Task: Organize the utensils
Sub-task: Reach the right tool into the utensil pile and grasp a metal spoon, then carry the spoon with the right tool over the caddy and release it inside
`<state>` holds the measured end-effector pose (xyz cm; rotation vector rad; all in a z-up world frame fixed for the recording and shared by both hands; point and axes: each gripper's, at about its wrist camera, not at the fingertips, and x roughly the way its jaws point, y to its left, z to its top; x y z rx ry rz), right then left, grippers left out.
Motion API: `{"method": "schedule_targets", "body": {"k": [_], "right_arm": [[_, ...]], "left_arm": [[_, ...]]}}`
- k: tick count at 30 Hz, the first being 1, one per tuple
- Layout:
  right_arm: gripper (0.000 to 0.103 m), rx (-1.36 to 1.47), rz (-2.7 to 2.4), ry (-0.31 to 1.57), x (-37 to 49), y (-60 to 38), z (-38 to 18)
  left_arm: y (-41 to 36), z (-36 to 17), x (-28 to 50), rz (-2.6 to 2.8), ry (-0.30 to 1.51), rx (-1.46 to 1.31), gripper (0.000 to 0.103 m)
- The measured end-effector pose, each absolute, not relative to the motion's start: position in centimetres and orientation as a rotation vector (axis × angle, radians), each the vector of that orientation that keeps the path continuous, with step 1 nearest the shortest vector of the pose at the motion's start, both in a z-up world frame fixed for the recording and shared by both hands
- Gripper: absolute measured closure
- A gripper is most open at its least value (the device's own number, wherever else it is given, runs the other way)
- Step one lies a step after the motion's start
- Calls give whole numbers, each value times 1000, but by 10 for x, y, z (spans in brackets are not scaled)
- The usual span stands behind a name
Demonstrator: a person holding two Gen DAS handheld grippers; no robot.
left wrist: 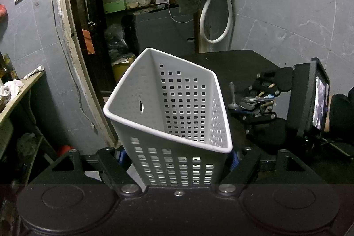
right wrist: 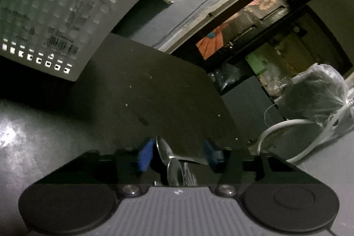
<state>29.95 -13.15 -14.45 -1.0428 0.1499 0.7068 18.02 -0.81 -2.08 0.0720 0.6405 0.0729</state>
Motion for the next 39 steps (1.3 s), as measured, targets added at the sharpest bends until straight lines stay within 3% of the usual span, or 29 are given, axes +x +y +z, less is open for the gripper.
{"method": "schedule_targets", "body": {"k": [2, 5, 8, 16, 28, 39], "right_arm": [[85, -1042, 721, 180, 303, -129, -148], [96, -1041, 732, 194, 307, -128, -152], [100, -1025, 748, 198, 307, -128, -148], [101, -779, 751, 230, 302, -146, -100], [101, 111, 732, 361, 302, -230, 27], [101, 408, 919, 374, 285, -248, 85]], "left_arm": [[-8, -21, 180, 73, 641, 71, 23], [-9, -21, 181, 73, 641, 71, 23], [-8, -21, 180, 73, 640, 72, 23], [-8, -21, 181, 72, 639, 71, 23], [-4, -24, 183, 54, 627, 76, 24], [-3, -25, 186, 15, 616, 96, 24]]}}
